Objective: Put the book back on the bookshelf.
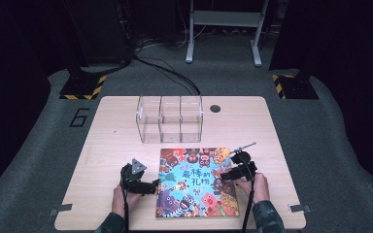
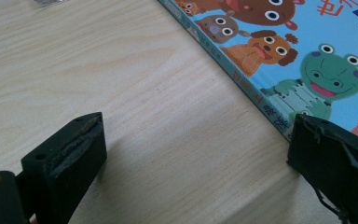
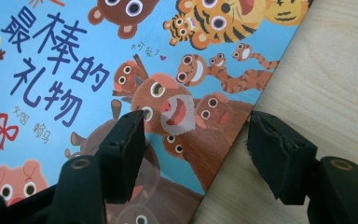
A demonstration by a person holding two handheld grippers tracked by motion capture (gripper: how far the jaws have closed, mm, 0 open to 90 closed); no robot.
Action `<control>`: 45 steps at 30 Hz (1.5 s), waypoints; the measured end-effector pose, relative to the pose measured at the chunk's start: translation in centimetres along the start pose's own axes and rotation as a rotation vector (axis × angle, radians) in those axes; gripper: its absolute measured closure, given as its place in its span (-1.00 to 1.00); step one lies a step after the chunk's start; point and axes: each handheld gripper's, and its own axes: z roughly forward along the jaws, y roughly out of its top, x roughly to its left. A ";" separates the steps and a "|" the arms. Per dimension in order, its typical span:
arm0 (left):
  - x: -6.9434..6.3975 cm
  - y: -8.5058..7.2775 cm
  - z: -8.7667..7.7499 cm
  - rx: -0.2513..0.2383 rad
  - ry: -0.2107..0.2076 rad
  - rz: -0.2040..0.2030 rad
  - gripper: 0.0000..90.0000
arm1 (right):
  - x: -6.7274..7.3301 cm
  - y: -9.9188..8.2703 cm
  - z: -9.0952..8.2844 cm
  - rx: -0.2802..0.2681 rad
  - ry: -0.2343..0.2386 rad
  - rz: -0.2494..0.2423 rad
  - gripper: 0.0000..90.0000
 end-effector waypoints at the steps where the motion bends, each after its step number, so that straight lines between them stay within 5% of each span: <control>1: 0.0 0.0 0.0 0.001 0.000 0.001 -0.91 | 0.1 0.1 0.0 0.010 0.001 -0.002 -0.21; 6: 0.0 0.0 0.0 0.000 0.000 0.000 -0.91 | 0.4 0.6 -0.1 0.090 0.007 -0.042 -0.22; 10: 0.0 0.0 0.0 0.000 -0.001 0.002 -0.91 | 0.4 0.5 -0.1 0.087 0.015 -0.038 -0.25; 22: 0.0 0.0 0.0 0.002 -0.005 0.006 -0.90 | -0.3 -0.2 -1.2 -0.006 0.082 -0.006 -0.26; 32: 0.0 0.0 -0.1 -0.002 -0.008 0.003 -0.88 | -0.5 -0.7 -3.2 -0.153 0.156 0.035 -0.16; 45: 0.1 0.0 -0.2 0.008 -0.018 0.013 -0.86 | -0.5 1.0 -3.1 -0.204 0.178 0.089 -0.24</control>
